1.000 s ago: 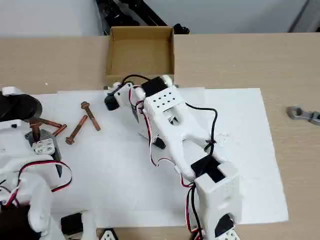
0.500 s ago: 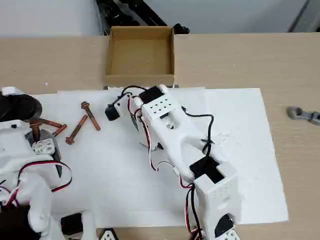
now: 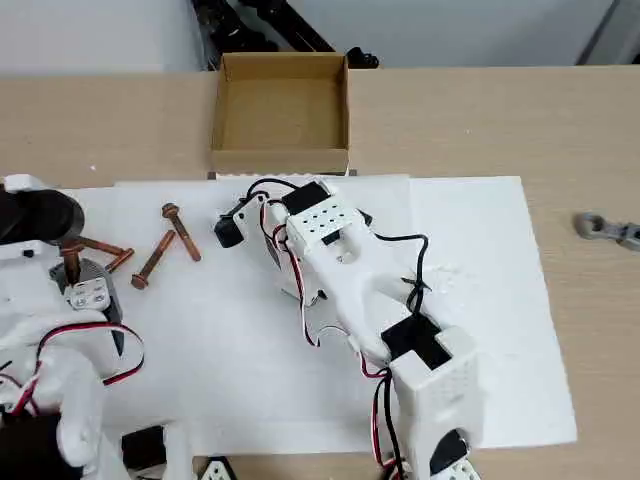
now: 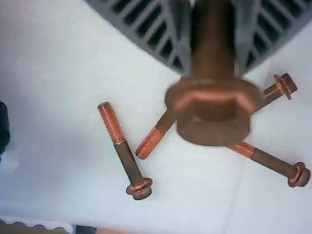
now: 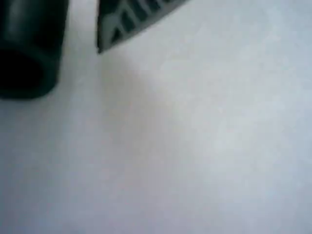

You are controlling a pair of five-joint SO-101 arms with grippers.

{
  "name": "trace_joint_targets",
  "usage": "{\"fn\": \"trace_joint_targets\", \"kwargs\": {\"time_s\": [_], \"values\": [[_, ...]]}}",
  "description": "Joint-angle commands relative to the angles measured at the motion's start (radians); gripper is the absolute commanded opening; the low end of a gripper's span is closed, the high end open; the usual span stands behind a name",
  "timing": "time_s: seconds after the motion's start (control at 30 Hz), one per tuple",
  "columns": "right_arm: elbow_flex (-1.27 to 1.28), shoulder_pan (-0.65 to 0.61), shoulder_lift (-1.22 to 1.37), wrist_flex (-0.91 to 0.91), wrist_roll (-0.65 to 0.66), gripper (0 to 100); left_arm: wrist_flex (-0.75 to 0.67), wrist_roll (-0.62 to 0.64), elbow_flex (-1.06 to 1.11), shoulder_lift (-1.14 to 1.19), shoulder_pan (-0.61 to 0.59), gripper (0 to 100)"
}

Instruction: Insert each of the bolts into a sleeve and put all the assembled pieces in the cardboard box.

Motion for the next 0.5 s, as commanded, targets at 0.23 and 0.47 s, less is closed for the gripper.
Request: {"fn": "trace_joint_targets", "kwargs": {"time_s": [0.23,0.47], "values": [[0.002,-0.010,-0.004,-0.007,0.006,0.2,-0.009,0.003,-0.005,-0.006,0.000,0],[-0.021,-0.008,-0.030,0.002,0.003,0.2,-0.009,0.003,-0.008,-0.006,0.000,0]]}}
